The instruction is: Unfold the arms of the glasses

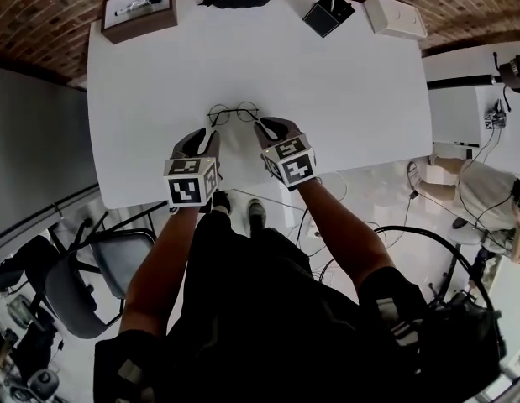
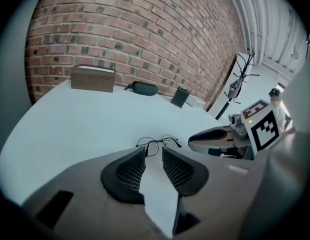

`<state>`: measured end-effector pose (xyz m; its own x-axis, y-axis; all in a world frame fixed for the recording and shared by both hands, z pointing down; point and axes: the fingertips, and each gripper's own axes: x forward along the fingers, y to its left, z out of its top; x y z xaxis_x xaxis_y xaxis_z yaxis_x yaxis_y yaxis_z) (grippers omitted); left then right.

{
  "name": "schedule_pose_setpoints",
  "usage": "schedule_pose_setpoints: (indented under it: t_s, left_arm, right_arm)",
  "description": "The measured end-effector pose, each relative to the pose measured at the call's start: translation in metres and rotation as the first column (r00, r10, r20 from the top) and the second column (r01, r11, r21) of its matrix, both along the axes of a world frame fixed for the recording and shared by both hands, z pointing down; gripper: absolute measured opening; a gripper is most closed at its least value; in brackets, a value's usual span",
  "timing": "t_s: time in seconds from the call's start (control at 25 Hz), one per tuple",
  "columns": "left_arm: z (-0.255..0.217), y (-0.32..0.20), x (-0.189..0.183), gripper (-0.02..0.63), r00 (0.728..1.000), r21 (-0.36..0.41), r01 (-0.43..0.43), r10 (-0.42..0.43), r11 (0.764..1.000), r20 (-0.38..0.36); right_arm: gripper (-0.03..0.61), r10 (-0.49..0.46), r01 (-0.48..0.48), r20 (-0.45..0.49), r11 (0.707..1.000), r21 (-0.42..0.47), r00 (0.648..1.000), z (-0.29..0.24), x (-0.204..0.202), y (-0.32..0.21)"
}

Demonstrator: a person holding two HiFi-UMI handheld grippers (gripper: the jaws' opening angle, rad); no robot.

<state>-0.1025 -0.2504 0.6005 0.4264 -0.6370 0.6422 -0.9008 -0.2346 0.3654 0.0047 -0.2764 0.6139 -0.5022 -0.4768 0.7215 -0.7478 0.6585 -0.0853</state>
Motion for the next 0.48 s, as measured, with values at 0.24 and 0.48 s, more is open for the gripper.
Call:
schedule_pose_setpoints:
  t_s: [0.24,0.48]
  left_arm:
    - [0.026,-0.011,0.0,0.1,1.0,-0.047,-0.011,0.012,0.999,0.011]
    - [0.041,-0.013,0.002,0.1,0.999,-0.073,-0.036,0.038,0.997,0.031]
  right_arm:
    - [0.058,-0.012,0.011,-0.037,1.0,-0.016,0.999,0.019,0.0,-0.007]
    - [0.06,-0.016,0.015,-0.081,1.0,-0.02,0.997,0.032,0.0,-0.011]
